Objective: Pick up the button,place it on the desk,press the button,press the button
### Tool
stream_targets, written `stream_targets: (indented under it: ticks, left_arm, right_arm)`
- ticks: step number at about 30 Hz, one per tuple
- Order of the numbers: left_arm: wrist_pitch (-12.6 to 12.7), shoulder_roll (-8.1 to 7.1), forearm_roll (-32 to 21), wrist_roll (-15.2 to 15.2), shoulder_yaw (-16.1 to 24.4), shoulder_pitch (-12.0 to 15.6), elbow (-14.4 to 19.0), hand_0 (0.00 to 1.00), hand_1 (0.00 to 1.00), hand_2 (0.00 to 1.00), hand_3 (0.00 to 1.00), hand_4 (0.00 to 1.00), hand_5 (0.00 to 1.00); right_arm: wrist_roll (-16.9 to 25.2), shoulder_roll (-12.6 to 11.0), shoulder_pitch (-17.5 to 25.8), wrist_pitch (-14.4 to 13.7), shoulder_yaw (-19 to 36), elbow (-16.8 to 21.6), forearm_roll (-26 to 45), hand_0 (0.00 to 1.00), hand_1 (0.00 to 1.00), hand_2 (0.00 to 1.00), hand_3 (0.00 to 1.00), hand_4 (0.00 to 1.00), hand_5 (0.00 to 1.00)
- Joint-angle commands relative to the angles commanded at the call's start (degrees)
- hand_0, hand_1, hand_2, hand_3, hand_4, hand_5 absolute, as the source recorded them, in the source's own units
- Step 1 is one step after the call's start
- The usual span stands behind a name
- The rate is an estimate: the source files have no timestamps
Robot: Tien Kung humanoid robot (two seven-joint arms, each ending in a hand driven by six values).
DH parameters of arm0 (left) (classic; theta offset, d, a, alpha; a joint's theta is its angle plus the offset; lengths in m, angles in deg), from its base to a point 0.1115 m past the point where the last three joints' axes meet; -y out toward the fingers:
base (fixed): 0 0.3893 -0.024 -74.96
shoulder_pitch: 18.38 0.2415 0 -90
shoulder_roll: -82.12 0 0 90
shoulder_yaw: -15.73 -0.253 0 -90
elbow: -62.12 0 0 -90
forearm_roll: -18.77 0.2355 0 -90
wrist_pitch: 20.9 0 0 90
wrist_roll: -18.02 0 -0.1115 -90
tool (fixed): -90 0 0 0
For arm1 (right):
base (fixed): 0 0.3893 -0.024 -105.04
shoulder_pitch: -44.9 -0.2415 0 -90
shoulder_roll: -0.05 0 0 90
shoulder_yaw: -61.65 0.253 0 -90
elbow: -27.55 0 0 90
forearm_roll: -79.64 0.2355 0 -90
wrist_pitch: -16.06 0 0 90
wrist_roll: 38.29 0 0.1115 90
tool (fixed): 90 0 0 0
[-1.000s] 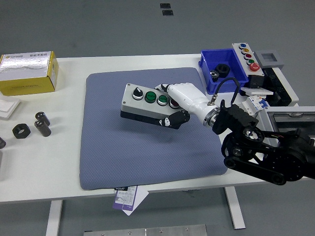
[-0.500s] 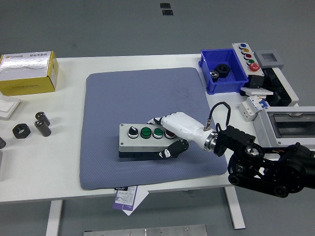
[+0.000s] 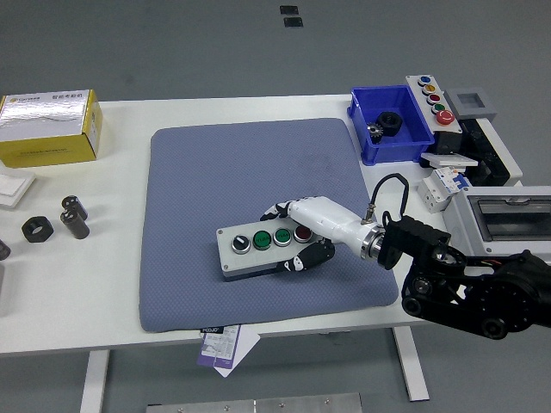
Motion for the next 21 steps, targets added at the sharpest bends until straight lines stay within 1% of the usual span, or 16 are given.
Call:
stream_targets:
  ticks: [1, 2, 6, 7, 8, 16, 19, 21]
  left_arm:
    - [0.0, 0.0, 0.1, 0.0, 0.1, 0.0, 0.0, 0.792, 0.773, 0.737, 0.857, 0.765, 0.25]
    - [0.0, 0.0, 0.2, 0.1, 0.2, 0.0, 0.0, 0.791, 0.771, 0.737, 0.856, 0.763, 0.248]
    - [0.0, -0.03, 0.6, 0.2, 0.7, 0.0, 0.0, 0.791, 0.771, 0.737, 0.856, 0.763, 0.248]
    - [0.0, -0.03, 0.7, 0.3, 0.8, 0.0, 0.0, 0.791, 0.771, 0.737, 0.856, 0.763, 0.248]
    - [0.0, -0.02, 0.7, 0.3, 0.8, 0.1, 0.1, 0.789, 0.772, 0.735, 0.856, 0.762, 0.249]
    - [-0.1, 0.06, 0.6, 0.2, 0.9, 0.1, 0.1, 0.786, 0.769, 0.735, 0.856, 0.761, 0.247]
    - [-0.2, 0.11, 0.5, 0.2, 0.8, 0.1, 0.1, 0.786, 0.769, 0.735, 0.856, 0.761, 0.247]
    - [-0.2, 0.13, 0.5, 0.2, 0.8, 0.2, 0.1, 0.784, 0.769, 0.734, 0.854, 0.761, 0.248]
  right_arm:
    - [0.0, -0.1, 0.0, 0.2, 0.1, 0.2, 0.2, 0.928, 0.852, 0.9, 0.878, 0.513, 0.002]
    - [0.0, -0.2, 0.0, 0.4, 0.1, 0.3, 0.5, 0.944, 0.869, 0.913, 0.903, 0.565, 0.002]
    - [0.2, -0.9, -0.1, 1.3, 0.6, 1.4, 2.5, 0.944, 0.869, 0.913, 0.903, 0.565, 0.002]
    - [0.4, -1.2, -0.2, 1.9, 0.9, 1.8, 3.7, 0.944, 0.869, 0.913, 0.903, 0.565, 0.002]
    - [0.7, -1.5, -0.2, 2.6, 1.2, 2.2, 5.0, 0.947, 0.871, 0.915, 0.909, 0.588, 0.002]
    - [2.8, -3.4, -0.4, 7.7, 4.2, 4.2, 15.0, 0.949, 0.874, 0.916, 0.909, 0.592, 0.002]
    - [3.1, -4.1, -0.4, 8.8, 5.1, 5.1, 18.1, 0.949, 0.874, 0.916, 0.909, 0.592, 0.002]
    - [3.0, -4.7, -0.3, 9.0, 6.0, 6.2, 19.0, 0.95, 0.874, 0.919, 0.909, 0.578, 0.005]
